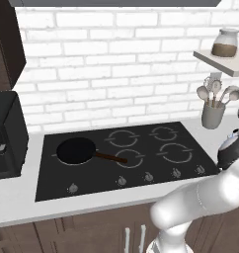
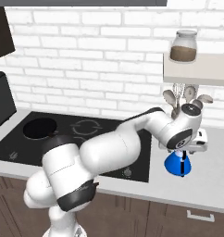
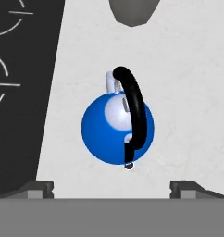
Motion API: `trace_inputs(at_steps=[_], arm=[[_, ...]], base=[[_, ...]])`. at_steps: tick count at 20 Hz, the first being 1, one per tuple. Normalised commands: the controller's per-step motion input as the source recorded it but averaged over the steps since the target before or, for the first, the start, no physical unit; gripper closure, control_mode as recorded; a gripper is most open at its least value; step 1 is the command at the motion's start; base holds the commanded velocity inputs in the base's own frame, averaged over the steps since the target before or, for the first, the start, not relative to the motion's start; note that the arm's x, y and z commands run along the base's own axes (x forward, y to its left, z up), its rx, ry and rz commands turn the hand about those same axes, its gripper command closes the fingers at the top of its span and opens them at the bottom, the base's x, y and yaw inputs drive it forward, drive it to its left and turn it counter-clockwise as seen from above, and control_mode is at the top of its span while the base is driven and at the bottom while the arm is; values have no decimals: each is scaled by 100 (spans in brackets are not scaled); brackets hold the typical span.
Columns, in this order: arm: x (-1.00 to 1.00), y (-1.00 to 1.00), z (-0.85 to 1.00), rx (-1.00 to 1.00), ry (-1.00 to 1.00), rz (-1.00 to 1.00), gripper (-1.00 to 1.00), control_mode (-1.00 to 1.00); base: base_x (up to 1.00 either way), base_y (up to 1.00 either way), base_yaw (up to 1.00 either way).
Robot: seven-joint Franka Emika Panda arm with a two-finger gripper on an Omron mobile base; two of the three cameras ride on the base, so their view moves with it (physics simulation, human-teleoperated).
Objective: Pick the kettle from the counter and place it on a stove burner. Then turn the burner on.
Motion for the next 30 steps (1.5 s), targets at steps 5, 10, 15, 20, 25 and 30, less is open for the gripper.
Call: trace_inputs(at_steps=[5,10,15,20,25,30], arm=[[36,-42,-7,3,2,0,-100,-100],[41,-26,-8,4,3,0,-100,-100],[28,-11,-9,6,2,0,-100,-100],[8,0,-21,3,1,0,-100,-100],[0,4,-28,0,1,0,100,-100],[0,1,1,0,-2,0,100,-100]], base=[[0,0,0],[0,0,0],[0,0,0],[0,0,0],[0,0,0],[0,0,0]])
